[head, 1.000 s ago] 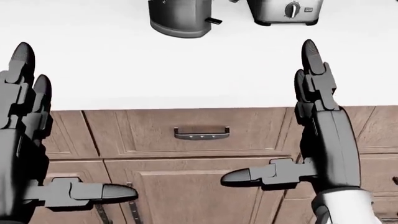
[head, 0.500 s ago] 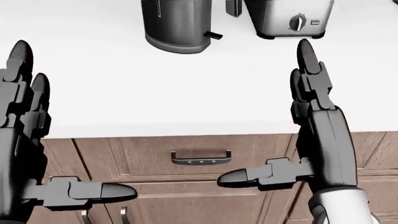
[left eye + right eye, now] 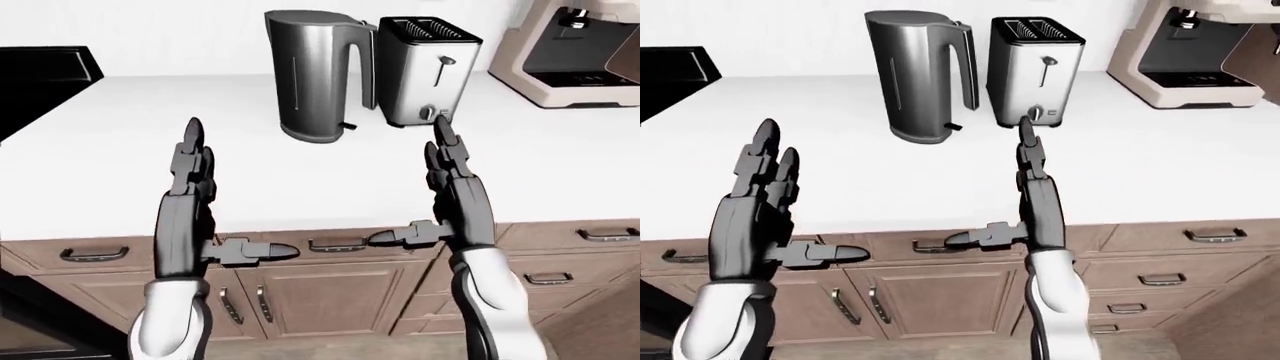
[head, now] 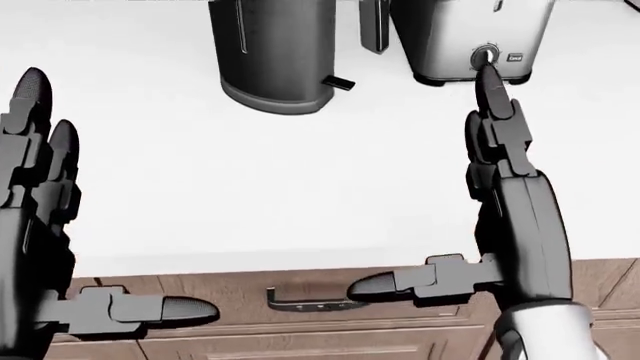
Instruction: Press down the lever to turn on the electric kettle.
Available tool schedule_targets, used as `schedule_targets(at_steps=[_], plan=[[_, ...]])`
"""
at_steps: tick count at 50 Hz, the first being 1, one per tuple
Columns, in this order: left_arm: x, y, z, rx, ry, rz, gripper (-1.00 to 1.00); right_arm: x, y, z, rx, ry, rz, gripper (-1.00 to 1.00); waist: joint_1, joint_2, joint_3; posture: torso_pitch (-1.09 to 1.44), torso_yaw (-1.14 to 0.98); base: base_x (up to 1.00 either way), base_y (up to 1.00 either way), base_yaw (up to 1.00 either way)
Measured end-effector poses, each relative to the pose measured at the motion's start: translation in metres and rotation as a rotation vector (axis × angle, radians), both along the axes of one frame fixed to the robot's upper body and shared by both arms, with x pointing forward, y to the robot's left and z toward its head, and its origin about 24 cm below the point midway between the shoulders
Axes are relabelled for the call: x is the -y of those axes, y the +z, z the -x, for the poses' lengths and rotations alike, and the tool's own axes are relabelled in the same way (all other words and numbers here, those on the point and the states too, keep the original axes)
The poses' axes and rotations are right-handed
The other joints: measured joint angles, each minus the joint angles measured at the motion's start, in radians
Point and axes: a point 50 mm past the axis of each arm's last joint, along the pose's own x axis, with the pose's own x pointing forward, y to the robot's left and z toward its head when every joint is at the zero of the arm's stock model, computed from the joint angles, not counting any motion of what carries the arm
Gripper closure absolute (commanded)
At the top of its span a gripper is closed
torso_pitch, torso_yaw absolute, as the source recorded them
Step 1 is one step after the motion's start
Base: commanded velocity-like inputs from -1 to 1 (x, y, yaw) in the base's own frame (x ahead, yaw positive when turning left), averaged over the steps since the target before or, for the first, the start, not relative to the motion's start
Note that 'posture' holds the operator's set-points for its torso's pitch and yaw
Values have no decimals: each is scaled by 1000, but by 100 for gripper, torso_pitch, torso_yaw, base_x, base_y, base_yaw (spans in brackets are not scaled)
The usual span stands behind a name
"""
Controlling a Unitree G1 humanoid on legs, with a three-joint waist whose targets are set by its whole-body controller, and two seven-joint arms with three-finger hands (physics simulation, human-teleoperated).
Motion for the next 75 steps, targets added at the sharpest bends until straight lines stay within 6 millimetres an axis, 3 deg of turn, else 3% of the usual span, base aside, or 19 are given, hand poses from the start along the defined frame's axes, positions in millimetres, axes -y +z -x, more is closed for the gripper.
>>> schedule_targets(at_steps=[6,11,13,14,17,19,24,26,31,39,46,50,59,75], plan=[[4,-5,-2,-37,-28,10,-100,7,-8,-1,-45,-39,7,-100,-23,21,7,0,0,15,0,0],[3,1,1,4,-21,7,-100,4,-2,0,-12,-22,7,-100,-25,86,17,0,0,15,0,0],[3,2,1,10,-21,6,-100,3,0,0,-2,-19,8,-100,-25,129,7,0,0,14,0,0],[1,1,1,2,-12,1,-100,1,-1,0,-8,-11,1,-100,-16,119,7,0,0,14,0,0],[-3,-6,0,-36,12,3,-100,-2,-8,-2,-47,10,1,-100,-4,119,8,0,0,14,0,0],[-2,-3,0,-25,10,3,-100,-1,-7,-2,-45,5,0,-100,-7,102,4,0,0,0,0,0],[-1,2,1,10,0,1,-100,1,1,0,8,-9,-3,-100,4,14,8,0,0,0,0,0],[1,-4,-1,-22,-7,8,-100,3,-2,0,-6,-15,0,-100,3,28,13,0,0,0,0,0],[1,-4,-2,-33,-16,10,-100,5,0,2,-23,-31,12,-100,-2,50,-6,0,0,0,0,0],[1,0,-1,-9,-11,7,-100,8,27,15,36,-55,60,-100,-3,47,-19,0,0,0,0,0],[0,-1,-1,-18,-7,9,-100,5,31,20,-13,-72,132,-100,-6,46,-13,0,0,0,0,0],[0,-1,-2,-16,-7,9,-100,0,45,22,-17,-78,228,-100,-6,47,-9,0,0,0,0,0],[-1,0,-2,-17,-2,12,-100,5,77,22,-6,-96,362,-100,-7,51,-5,0,0,0,0,0],[0,2,-2,-13,-8,14,-100,2,104,12,-106,-53,515,-100,-16,76,4,0,0,0,0,0]])
